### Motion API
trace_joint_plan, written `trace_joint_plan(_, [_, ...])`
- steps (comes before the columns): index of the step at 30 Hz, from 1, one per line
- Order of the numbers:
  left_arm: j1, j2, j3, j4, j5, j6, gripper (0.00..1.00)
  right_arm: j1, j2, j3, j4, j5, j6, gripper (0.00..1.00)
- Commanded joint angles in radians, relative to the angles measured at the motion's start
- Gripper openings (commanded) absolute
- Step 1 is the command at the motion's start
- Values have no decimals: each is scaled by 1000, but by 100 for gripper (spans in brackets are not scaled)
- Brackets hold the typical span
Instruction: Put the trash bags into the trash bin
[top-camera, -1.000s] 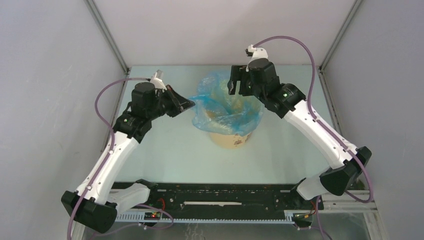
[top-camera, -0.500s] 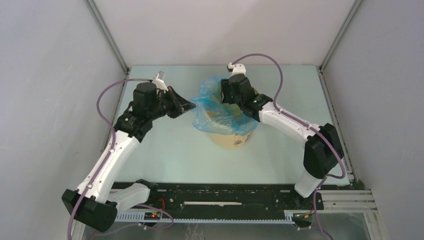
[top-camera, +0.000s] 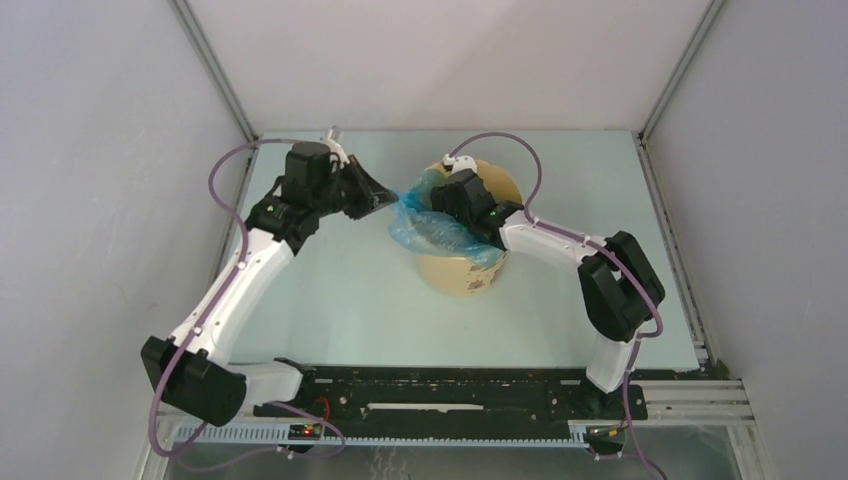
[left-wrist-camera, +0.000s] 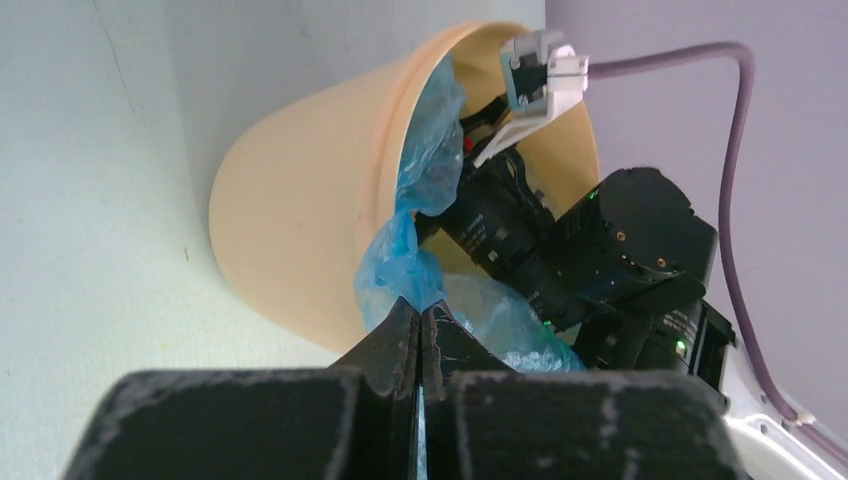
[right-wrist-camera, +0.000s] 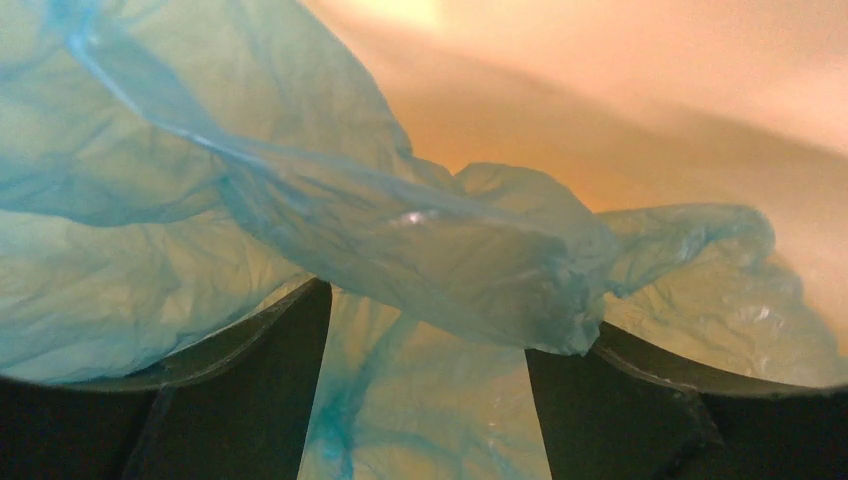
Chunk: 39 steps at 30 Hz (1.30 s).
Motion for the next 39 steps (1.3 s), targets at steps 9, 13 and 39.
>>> trace_joint_plan(9, [4,68,158,84,25,57,0,-32,-166,467,-699,-95,68,91])
trace_joint_plan(13, [3,54,147,94,42,52,0,-38,-244,489,-819,-52,112,92])
trace_joint_plan(39, [5,31,95,99,43,21,0,71,-610,172,-948,-37,314,52])
